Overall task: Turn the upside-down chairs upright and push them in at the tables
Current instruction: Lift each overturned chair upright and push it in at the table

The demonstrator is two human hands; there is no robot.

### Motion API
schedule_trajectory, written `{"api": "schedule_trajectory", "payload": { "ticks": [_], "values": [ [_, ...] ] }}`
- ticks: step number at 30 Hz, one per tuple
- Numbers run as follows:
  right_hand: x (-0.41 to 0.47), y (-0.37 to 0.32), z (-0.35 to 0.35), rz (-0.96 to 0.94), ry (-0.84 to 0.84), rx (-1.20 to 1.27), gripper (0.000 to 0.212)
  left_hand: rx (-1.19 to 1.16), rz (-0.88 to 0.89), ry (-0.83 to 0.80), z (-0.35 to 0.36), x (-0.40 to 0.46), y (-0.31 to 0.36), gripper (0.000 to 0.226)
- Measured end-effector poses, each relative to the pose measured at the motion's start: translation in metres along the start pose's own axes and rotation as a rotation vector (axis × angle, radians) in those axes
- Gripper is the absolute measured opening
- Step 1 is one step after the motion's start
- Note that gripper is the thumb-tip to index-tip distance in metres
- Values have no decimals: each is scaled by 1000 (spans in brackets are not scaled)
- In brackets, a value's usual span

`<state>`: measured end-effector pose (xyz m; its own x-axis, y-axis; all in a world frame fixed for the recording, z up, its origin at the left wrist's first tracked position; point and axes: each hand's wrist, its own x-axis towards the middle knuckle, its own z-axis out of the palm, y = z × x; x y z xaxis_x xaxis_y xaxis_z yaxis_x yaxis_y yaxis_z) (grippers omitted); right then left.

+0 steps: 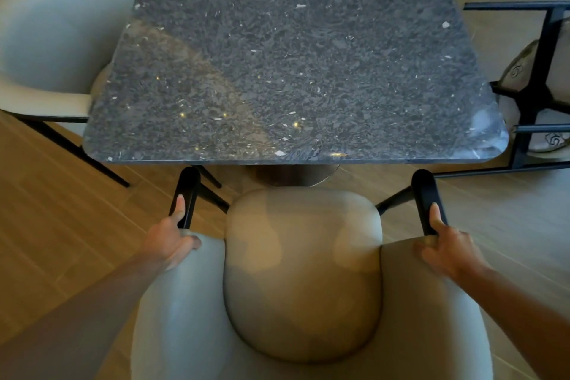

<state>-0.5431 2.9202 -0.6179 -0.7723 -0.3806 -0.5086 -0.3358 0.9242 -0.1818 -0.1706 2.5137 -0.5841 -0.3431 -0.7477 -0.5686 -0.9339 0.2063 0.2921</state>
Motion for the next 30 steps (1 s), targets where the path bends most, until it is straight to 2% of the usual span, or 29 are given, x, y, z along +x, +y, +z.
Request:
{"api": "schedule_trajectory", "payload": {
  "ticks": [21, 26, 30],
  "values": [
    [56, -46, 2, -2, 54, 11, 95, -19, -3, 16, -34, 64, -2, 115],
    [52, -50, 1, 7, 82, -35, 98, 82, -27, 28, -35, 69, -4, 116],
    [31, -66, -3, 33, 79, 18, 107, 268, -3, 65, -39, 57, 1, 109]
  ]
}}
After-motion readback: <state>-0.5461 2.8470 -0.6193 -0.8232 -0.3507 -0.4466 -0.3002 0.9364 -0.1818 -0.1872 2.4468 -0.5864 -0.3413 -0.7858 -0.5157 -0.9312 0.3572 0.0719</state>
